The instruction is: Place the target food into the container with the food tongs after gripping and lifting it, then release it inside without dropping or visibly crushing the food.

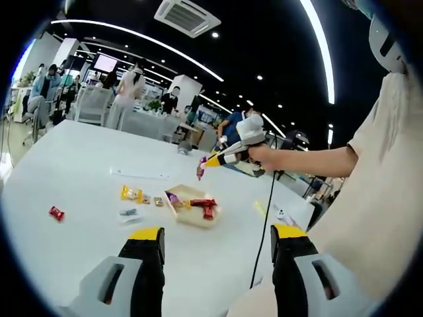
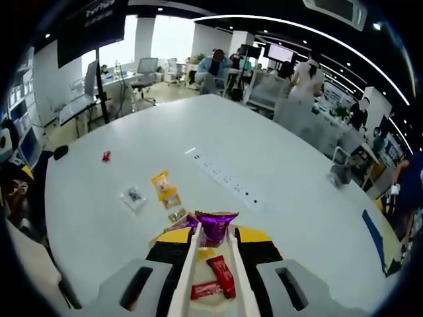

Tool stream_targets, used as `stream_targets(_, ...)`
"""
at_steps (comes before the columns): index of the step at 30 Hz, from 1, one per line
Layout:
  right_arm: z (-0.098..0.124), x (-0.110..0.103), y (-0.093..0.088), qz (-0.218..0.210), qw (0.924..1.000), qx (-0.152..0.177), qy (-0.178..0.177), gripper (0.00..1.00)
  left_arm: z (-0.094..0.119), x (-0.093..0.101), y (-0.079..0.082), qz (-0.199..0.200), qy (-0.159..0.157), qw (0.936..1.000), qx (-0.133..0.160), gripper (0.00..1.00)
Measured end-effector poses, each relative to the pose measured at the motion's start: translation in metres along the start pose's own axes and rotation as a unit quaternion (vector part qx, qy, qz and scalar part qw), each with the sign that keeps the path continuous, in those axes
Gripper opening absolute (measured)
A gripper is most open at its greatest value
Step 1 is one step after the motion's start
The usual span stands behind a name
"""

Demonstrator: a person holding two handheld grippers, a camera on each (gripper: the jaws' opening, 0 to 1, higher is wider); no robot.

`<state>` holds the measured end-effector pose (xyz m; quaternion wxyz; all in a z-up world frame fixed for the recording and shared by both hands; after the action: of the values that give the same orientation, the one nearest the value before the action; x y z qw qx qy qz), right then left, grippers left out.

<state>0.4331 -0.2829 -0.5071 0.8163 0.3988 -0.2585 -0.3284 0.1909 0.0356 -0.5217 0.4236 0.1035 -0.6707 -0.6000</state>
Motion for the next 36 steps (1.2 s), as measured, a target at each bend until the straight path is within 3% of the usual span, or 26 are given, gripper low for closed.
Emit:
stream_targets(22, 0.003, 0.001, -0.002, -0.006, 1.0000, 0.001, -0.003, 0.25, -0.004, 0.000, 0.001, -0.001, -0.005, 1.0000, -0.002, 0.65)
stream_targets(36, -0.010, -0.010, 0.003, 0.000, 0.9999, 0.000, 0.014, 0.25, 0.000, -0.003, -0.001, 0.004, 0.004, 1.0000, -0.001, 0.65)
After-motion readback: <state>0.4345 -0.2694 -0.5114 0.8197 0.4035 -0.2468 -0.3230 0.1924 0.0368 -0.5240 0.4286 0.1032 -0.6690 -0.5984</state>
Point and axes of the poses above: the point that each gripper's makers call its tool centre point, and the gripper's own axes: z roughly backward along the fingers, x roughly to its right, y roughly out of its top, the point moved 10 cm from there along z, roughly backward along the fingers, and after that the axes turned 10 degrees about x, right-handed, at the moved point
